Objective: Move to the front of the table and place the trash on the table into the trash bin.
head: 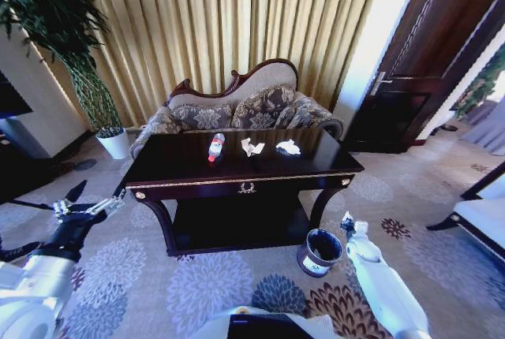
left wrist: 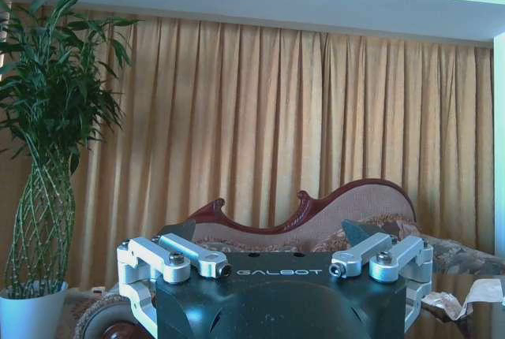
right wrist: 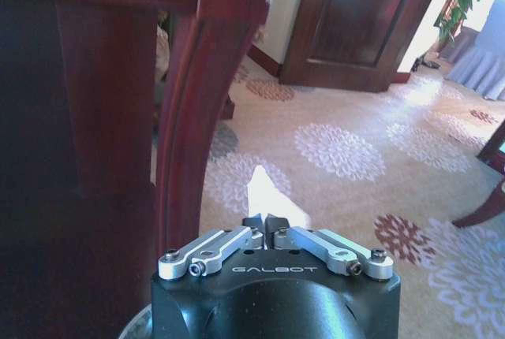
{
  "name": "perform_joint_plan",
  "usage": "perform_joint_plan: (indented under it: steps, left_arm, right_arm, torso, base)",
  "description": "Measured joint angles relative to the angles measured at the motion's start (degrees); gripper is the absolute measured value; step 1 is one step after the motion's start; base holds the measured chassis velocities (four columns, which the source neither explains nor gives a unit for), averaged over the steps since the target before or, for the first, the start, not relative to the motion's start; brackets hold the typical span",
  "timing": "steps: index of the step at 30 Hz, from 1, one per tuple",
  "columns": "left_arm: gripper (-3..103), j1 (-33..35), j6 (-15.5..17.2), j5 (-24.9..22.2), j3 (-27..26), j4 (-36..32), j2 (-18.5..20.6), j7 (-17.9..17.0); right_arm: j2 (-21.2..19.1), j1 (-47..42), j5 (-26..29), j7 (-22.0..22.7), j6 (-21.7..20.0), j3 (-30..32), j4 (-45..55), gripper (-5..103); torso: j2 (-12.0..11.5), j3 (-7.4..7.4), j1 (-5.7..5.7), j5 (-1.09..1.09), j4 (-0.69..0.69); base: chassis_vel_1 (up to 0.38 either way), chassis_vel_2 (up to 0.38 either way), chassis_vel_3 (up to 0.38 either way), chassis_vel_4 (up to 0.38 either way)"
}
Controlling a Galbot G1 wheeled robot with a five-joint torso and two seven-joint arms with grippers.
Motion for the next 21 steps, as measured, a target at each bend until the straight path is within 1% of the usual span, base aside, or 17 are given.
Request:
perform_joint_plan:
  steps: [1, 2, 5, 7, 8, 9, 11, 15, 17, 20, 21]
  left_arm:
    - [100, 0.01, 0.0, -0.01, -0.06, 0.0, 0.03, 0.0]
    - [100, 0.01, 0.0, -0.01, -0.06, 0.0, 0.03, 0.0]
    - [100, -0.32, 0.0, 0.06, 0.19, 0.0, 0.1, -0.04]
    - [100, -0.54, 0.02, 0.22, 0.44, 0.0, 0.1, -0.05]
    - [100, -0.8, 0.08, 0.42, 0.78, 0.0, 0.06, -0.05]
    - [100, -0.93, 0.13, 0.53, 1.02, 0.0, 0.0, -0.05]
    - [100, -0.95, 0.14, 0.57, 1.09, 0.0, -0.02, -0.05]
    - [100, -0.91, 0.15, 0.58, 0.8, 0.0, 0.06, -0.04]
    - [100, -0.88, 0.15, 0.56, 0.7, 0.0, 0.09, -0.04]
    - [100, -0.78, 0.15, 0.5, 0.62, 0.0, 0.11, -0.01]
    - [100, -0.78, 0.15, 0.5, 0.62, 0.0, 0.11, -0.01]
  right_arm:
    - [0.22, 0.06, -0.19, -0.01, 0.19, 0.15, -0.46, 6]
    - [0.22, 0.06, -0.19, -0.01, 0.19, 0.15, -0.46, 6]
    - [0.51, -0.34, -0.21, -0.02, 0.35, 0.43, -0.47, 21]
    - [0.58, -0.47, -0.2, -0.02, 0.37, 0.51, -0.37, 21]
    - [0.61, -0.6, -0.13, -0.03, 0.41, 0.65, -0.2, 32]
    - [0.61, -0.72, -0.1, -0.02, 0.47, 0.73, -0.13, 38]
    - [0.61, -0.84, -0.06, -0.03, 0.51, 0.75, -0.11, 38]
    - [0.4, -1.0, 0.1, -0.03, 0.58, 0.86, -0.05, 59]
    - [0.39, -1.04, 0.14, -0.02, 0.58, 0.87, 0.01, 59]
    - [0.48, -1.41, 0.21, -0.02, 0.58, 0.97, 0.4, 76]
    - [0.48, -1.41, 0.21, -0.02, 0.58, 0.97, 0.4, 76]
  torso:
    - [0.0, 0.0, 0.0, 0.0, -0.01]
    - [0.0, 0.0, 0.0, 0.0, -0.01]
    - [0.01, -0.01, -0.01, -0.01, 0.0]
    - [0.0, -0.01, -0.01, 0.0, -0.01]
    - [0.01, -0.01, -0.02, -0.01, -0.01]
    - [0.01, -0.01, -0.01, -0.02, -0.01]
    - [0.0, 0.0, -0.01, -0.01, 0.0]
    - [0.01, -0.01, -0.01, -0.01, 0.0]
    - [0.01, -0.01, -0.01, -0.01, 0.0]
    - [0.01, 0.0, -0.01, -0.01, 0.0]
    - [0.01, 0.0, -0.01, -0.01, 0.0]
  base:
    - [0.0, 0.0, 0.0, 0.0]
    - [0.0, 0.0, 0.0, 0.0]
    - [0.0, 0.0, 0.0, 0.0]
    - [0.0, 0.0, 0.0, 0.0]
    - [0.0, 0.0, 0.0, 0.0]
    - [0.0, 0.0, 0.0, 0.0]
    - [0.0, 0.0, 0.0, 0.0]
    - [0.0, 0.0, 0.0, 0.0]
    - [0.0, 0.0, 0.0, 0.0]
    - [0.0, 0.0, 0.0, 0.0]
    - [0.0, 0.0, 0.0, 0.0]
